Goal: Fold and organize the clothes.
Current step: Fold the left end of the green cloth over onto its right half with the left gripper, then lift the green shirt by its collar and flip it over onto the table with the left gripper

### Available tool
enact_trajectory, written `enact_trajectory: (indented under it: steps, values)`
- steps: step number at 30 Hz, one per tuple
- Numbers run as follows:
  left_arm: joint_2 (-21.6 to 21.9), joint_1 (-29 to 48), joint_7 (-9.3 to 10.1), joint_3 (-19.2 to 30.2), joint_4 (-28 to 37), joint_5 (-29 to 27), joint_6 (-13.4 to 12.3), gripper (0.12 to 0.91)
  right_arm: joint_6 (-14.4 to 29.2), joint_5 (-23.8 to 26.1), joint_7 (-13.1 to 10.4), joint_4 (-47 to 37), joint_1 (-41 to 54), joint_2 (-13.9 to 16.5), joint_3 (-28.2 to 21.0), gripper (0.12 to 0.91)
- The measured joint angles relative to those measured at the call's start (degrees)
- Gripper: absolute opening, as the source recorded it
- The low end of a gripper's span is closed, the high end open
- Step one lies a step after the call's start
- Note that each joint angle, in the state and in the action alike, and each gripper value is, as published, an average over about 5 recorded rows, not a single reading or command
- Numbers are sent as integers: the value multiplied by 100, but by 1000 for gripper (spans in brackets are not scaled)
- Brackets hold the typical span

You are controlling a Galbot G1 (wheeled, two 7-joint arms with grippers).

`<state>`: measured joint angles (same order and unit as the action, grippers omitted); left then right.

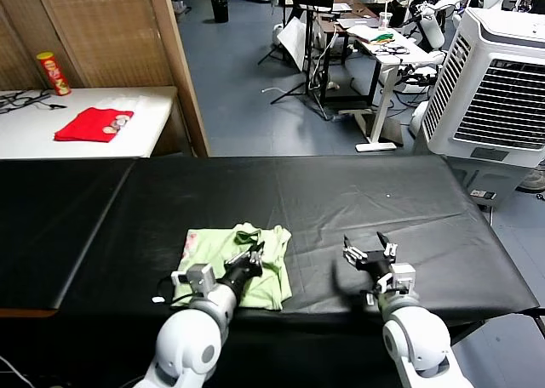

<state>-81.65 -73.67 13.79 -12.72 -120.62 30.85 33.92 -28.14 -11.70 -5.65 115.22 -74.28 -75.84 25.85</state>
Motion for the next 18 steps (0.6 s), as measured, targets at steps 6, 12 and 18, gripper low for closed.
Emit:
enact_trajectory:
  steps: [6, 12, 18]
  values:
    - [-200, -52, -11, 112, 12, 288, 18, 491, 35, 13, 132, -52, 54, 73, -132, 798]
    - [-494, -168, -103, 58, -73, 189, -63, 765, 93, -320, 485, -67, 180, 176, -383, 798]
    - [-116, -357, -545, -481, -175, -600, -577, 797, 157, -412, 864, -157, 433, 251, -865, 798]
